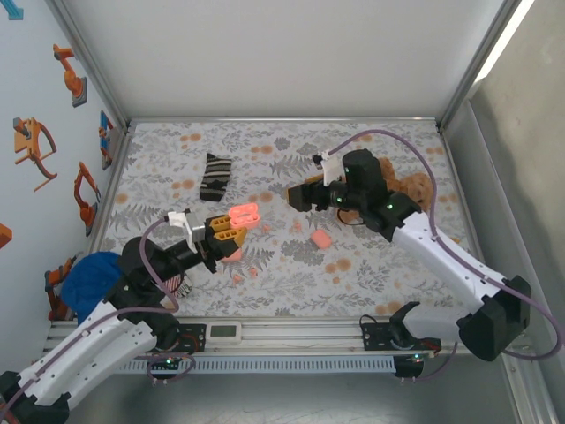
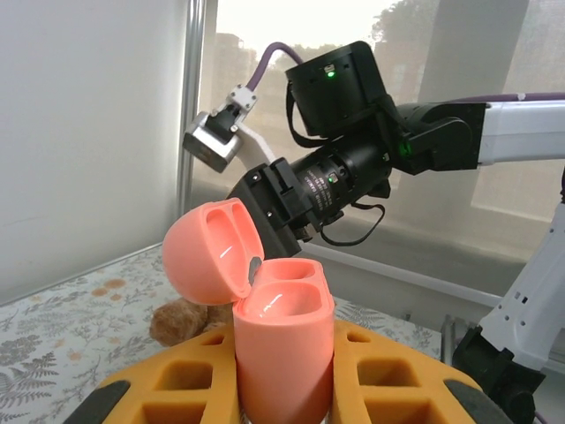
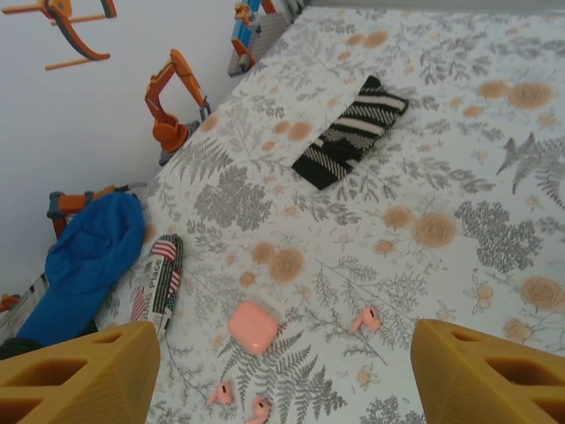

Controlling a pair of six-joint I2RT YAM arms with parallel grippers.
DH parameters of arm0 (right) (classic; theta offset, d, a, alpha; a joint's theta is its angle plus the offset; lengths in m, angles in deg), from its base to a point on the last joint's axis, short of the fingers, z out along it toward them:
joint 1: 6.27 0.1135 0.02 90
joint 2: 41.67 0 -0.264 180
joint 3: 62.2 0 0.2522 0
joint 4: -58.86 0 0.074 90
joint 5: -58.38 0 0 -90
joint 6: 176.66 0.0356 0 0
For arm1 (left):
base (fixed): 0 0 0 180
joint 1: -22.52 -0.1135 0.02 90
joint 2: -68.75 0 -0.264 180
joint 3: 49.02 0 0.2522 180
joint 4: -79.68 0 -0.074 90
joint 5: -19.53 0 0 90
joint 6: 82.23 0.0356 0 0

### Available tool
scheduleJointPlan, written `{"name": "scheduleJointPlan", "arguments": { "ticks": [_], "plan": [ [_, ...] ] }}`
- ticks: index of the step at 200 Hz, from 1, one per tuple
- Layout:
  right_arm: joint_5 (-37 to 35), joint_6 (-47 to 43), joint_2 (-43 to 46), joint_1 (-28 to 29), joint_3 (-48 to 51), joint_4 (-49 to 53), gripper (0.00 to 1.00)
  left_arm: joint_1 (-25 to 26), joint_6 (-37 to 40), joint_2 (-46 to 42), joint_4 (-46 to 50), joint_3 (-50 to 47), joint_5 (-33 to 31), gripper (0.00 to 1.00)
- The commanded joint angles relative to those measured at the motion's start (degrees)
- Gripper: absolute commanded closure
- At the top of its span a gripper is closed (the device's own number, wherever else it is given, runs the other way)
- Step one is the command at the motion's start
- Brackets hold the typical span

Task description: Insert the wireless bluetooth earbuds into the charging case

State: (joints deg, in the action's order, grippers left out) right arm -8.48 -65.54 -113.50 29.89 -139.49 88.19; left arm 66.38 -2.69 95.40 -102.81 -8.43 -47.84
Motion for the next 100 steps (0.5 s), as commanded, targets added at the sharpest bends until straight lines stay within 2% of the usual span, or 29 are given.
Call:
{"name": "scheduleJointPlan", "arguments": {
  "ticks": [1, 25, 100],
  "plan": [
    [3.4, 2.4, -3.5, -0.2, -3.1, 4.5, 0.32, 0.2, 1.3, -2.2, 2.5, -0.6, -1.1, 1.00],
    [3.1, 3.6, -7.5, -0.2, -5.1, 7.3, 0.37, 0.2, 1.7, -4.1, 4.2, -0.6, -1.9, 1.00],
    [0.8, 3.9, -17.9, 0.4, -7.2, 9.6, 0.44, 0.3, 1.9, -6.9, 6.4, -1.1, -3.3, 1.00]
  ]
}}
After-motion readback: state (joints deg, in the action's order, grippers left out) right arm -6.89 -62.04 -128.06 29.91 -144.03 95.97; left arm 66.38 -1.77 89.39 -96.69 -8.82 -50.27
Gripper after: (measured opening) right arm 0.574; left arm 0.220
